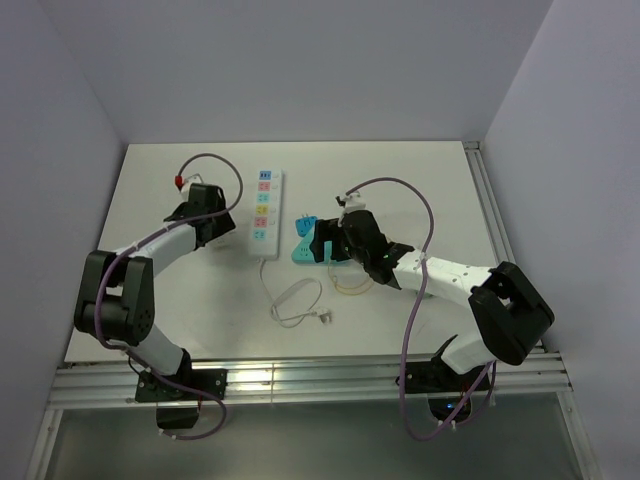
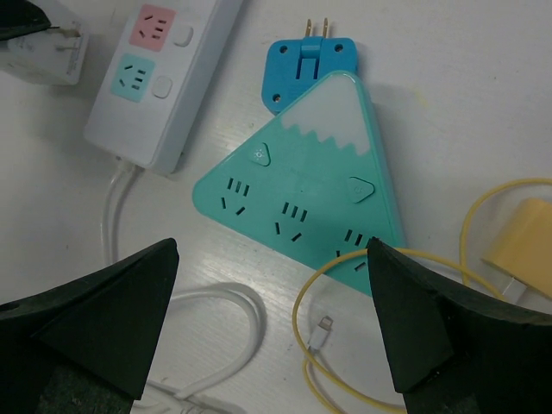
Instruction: Insert the plug
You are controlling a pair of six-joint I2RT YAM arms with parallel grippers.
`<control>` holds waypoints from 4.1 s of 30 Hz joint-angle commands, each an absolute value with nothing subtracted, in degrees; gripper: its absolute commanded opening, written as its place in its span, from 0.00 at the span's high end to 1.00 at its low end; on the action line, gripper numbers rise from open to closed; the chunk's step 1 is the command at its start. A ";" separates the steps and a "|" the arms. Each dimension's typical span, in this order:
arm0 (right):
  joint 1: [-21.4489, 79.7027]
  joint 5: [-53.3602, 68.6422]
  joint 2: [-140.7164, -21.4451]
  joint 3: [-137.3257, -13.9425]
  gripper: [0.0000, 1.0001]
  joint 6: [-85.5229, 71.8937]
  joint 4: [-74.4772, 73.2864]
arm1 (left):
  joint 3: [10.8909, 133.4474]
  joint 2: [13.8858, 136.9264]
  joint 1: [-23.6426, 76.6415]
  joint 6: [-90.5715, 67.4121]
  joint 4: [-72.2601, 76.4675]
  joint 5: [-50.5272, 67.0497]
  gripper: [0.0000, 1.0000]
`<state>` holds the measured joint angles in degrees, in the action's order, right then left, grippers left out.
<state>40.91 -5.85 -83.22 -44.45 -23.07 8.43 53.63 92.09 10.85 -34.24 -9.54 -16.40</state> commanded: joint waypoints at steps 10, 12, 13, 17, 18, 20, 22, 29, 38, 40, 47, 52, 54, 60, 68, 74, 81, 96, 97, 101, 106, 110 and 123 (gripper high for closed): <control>41.13 -4.57 -82.71 -44.12 0.04 -22.41 11.07 | 49.13 84.99 15.82 -38.94 -6.33 -15.47 0.31; 41.22 -4.48 -82.70 -44.21 0.03 -22.50 11.07 | 48.96 85.17 15.82 -38.93 -6.24 -14.51 0.31; 41.22 -4.48 -82.71 -44.21 0.03 -22.50 10.99 | 49.04 85.43 15.82 -39.02 -6.15 -14.33 0.31; 41.22 -4.48 -82.53 -44.21 0.04 -22.41 10.90 | 49.22 86.22 16.70 -40.86 -8.26 -16.52 0.31; 41.13 -4.57 -82.44 -44.21 0.03 -22.41 10.81 | 49.13 86.22 17.05 -41.22 -8.87 -17.13 0.29; 41.13 -4.75 -82.18 -44.21 0.04 -22.41 10.81 | 47.11 85.08 18.11 -42.19 -7.48 -18.37 0.26; 41.22 -5.27 -82.00 -44.12 0.04 -22.32 10.64 | 44.58 83.06 18.81 -42.71 -6.16 -17.23 0.18; 41.22 -5.19 -82.18 -44.56 0.04 -22.41 10.37 | 42.45 79.90 20.30 -42.10 -5.36 -14.59 0.15; 41.13 -5.27 -81.47 -43.95 0.04 -22.41 10.46 | 48.07 86.29 20.21 -39.99 -9.23 -22.40 0.16; 41.22 -5.36 -81.39 -43.95 0.04 -22.41 10.46 | 49.65 87.36 20.21 -40.16 -10.01 -23.46 0.17; 41.13 -5.27 -81.04 -43.77 0.04 -22.41 10.46 | 49.22 88.16 20.21 -42.44 -9.67 -22.33 0.55; 41.13 -4.83 -81.12 -43.86 0.04 -22.50 10.46 | 44.92 86.14 20.91 -49.12 -11.16 -23.47 0.69; 41.22 -4.83 -81.30 -44.03 0.04 -22.41 10.28 | 45.00 86.39 21.09 -51.85 -13.96 -24.43 0.76; 41.22 -1.33 -80.69 -43.07 0.04 -22.06 11.77 | 44.91 83.15 24.34 -51.59 -16.78 -24.62 0.75; 41.66 12.20 -76.82 -38.24 0.03 -22.93 21.87 | 48.69 75.07 24.61 -49.57 -21.53 -16.88 0.73; 46.47 -2.61 -71.90 -35.16 0.00 -35.23 25.57 | 50.19 69.00 24.70 -53.43 -18.74 -9.25 0.71; 51.68 -15.02 -73.82 -35.25 0.00 -50.52 33.02 | 55.45 69.43 26.27 -66.06 -20.56 -9.31 0.71; 53.44 -20.66 -84.98 -38.76 0.00 -51.60 46.66 | 59.85 72.33 29.79 -80.94 -19.77 -8.17 0.72; 53.44 -20.39 -85.25 -39.72 0.00 -51.59 46.50 | 60.03 72.68 29.97 -81.30 -19.78 -8.17 0.72; 53.44 -18.90 -87.27 -41.75 0.00 -51.77 46.75 | 60.56 74.35 30.58 -82.00 -18.99 -6.16 0.73; 53.52 -18.02 -89.73 -43.50 0.00 -52.47 47.29 | 61.52 76.38 32.43 -83.67 -18.37 -6.77 0.72; 53.52 -19.59 -90.79 -43.33 0.00 -52.99 47.90 | 63.36 77.08 34.27 -84.29 -18.90 -7.99 0.72; 53.44 -26.80 -90.62 -42.89 0.13 -54.40 46.06 | 62.49 76.29 37.18 -85.34 -19.25 -10.28 0.70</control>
<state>53.01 -22.44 -90.89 -41.23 -53.49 44.07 61.39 77.62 36.77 -83.79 -20.99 -8.49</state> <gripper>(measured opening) 0.887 0.647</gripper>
